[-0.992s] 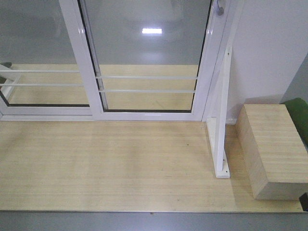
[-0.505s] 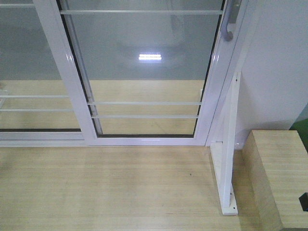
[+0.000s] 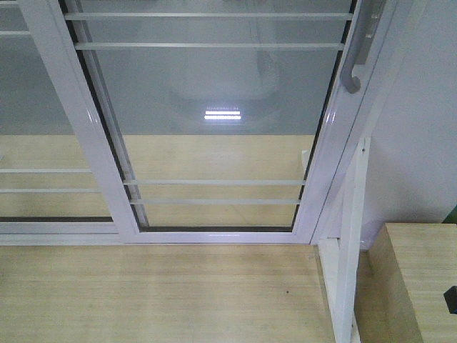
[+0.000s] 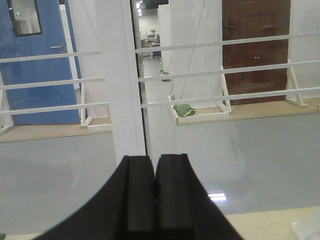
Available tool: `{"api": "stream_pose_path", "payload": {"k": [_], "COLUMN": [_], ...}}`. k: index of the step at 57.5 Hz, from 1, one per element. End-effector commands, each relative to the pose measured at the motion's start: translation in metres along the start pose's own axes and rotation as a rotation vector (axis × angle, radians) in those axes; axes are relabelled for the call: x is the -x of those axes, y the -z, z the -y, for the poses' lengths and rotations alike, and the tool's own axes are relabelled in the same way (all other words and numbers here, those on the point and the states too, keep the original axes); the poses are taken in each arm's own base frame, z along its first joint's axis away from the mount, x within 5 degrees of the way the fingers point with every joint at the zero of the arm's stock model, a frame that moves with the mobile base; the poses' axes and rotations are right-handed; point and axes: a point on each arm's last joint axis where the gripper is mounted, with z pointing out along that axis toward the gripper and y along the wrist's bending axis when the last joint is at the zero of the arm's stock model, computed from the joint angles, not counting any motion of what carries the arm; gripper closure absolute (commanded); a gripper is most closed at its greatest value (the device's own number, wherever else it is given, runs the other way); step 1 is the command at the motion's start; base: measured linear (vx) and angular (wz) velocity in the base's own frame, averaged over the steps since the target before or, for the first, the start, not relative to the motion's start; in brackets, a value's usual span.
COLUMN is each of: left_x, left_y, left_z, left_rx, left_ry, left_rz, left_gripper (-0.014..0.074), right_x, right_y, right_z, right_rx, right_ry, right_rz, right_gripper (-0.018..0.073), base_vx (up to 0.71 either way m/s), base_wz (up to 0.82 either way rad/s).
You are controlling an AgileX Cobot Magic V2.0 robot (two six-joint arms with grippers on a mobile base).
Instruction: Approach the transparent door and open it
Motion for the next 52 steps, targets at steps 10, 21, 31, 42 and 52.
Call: {"api": "stream_pose_path", "payload": {"k": [10,21,31,42,52], "left_x": [0.0048,0.0048,0.0048,0.0048,0.0047], "left_y": [0.0012,0.0012,0.0012,0.0012,0.0002], "left_z": [0.0011,0.0011,0.0011,0.0011,0.0012], "left_rx": [-0.012,-0.012,-0.012,-0.012,-0.013], "left_ry": [0.005,0.005,0.005,0.005,0.005], "left_rz": [0.08,0.08,0.08,0.08,0.074], "left_gripper": [0.0603,0.0603,0.0603,0.0603,0.0603], "right_x": [0.0069,0.0069,0.0069,0.0069,0.007], "right_y": [0.0012,0.0012,0.0012,0.0012,0.0009], "right_z": [-0.0001,-0.0001,-0.0001,-0.0001,-0.0002], "right_rx": [0.0,0.0,0.0,0.0,0.002], "right_ry": [0.01,0.01,0.01,0.01,0.01], "right_rz": [0.096,0.096,0.096,0.096,0.092], "right_gripper": [0.0566,0.0566,0.0566,0.0566,0.0566], "base_vx": [0.16,0.12,0.1,0.09,0.06], "base_wz": [0.01,0.03,0.02,0.02,-0.03]}}
